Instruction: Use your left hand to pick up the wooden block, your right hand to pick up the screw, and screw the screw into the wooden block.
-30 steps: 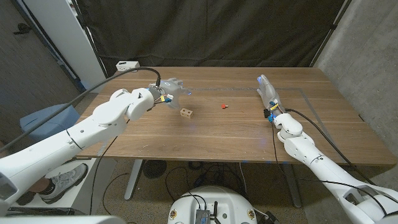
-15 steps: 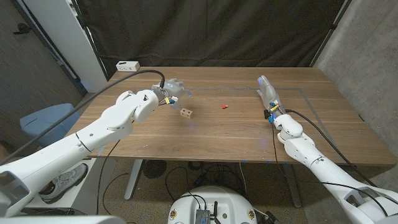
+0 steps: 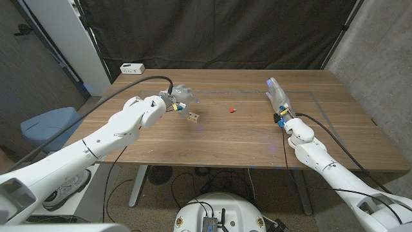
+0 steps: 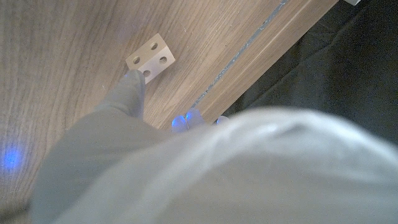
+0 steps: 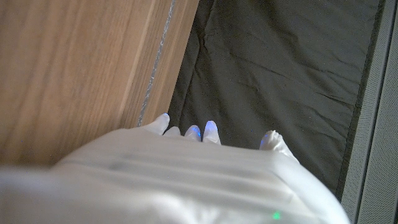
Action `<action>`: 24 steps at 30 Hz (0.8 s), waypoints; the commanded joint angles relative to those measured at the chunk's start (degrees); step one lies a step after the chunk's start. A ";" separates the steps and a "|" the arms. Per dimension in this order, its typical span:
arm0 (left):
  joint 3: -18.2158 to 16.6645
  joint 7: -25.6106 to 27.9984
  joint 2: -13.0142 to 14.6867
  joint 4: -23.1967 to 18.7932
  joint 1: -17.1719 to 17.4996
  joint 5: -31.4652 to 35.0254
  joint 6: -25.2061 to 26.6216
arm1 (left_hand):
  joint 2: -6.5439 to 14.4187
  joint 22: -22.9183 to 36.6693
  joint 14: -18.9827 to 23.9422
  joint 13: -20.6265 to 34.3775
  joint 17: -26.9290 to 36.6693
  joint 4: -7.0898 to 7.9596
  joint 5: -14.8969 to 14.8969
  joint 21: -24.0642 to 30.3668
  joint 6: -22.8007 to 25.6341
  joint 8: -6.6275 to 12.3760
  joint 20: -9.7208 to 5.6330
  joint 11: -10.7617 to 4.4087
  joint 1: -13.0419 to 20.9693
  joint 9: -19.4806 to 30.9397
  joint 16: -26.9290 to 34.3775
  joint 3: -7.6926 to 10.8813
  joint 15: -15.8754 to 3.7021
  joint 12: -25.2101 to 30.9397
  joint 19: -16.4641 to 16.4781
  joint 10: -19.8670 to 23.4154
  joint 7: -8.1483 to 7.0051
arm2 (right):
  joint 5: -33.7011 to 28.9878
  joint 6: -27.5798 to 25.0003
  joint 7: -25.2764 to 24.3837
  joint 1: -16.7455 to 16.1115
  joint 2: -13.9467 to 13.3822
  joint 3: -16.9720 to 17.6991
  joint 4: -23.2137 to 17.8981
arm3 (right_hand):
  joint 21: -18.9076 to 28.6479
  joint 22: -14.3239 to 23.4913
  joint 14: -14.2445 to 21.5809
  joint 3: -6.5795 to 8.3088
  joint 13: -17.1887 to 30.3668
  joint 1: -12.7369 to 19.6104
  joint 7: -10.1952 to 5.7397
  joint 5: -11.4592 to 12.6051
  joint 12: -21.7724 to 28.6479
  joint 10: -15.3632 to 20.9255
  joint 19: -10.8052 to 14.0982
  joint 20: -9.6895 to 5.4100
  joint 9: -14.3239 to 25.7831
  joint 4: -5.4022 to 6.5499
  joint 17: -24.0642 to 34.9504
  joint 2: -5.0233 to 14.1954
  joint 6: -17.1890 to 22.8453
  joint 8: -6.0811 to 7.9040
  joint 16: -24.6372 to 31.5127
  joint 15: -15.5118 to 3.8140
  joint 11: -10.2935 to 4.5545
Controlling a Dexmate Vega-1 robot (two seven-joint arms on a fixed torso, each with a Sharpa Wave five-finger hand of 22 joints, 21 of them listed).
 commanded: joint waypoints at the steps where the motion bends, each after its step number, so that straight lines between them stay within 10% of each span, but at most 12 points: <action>1: 0.81 1.28 -0.79 2.09 0.02 -0.28 -1.25 | 0.18 0.22 0.51 0.20 0.26 0.02 0.01 0.25 0.96 0.44 0.25 0.12 0.17 0.29 0.27 -0.41 0.07 0.50 -2.10 1.07 0.28 | -0.21 -0.46 0.06 0.20 -0.16 -0.27 -0.13 | 0.57 0.29 0.12 0.15 0.12 0.04 1.20 0.32 0.33 0.03 0.42 -1.36 0.10 -0.53 0.16 -0.45 0.06 0.28 0.41 -1.22 0.46; 24: 2.01 5.12 -1.33 5.38 0.37 -0.07 -0.98 | 0.34 0.23 2.59 0.55 0.27 0.03 0.05 0.45 2.46 0.55 0.14 -0.05 0.30 0.30 0.58 -0.81 -0.41 1.12 -1.07 2.89 0.12 | -0.58 -1.15 -0.41 0.44 0.03 -0.66 -0.18 | 0.47 0.29 0.14 0.15 0.09 0.01 1.21 0.37 0.28 -0.06 0.46 -1.29 0.04 -0.70 0.15 -0.43 -0.16 0.32 0.40 -1.15 0.13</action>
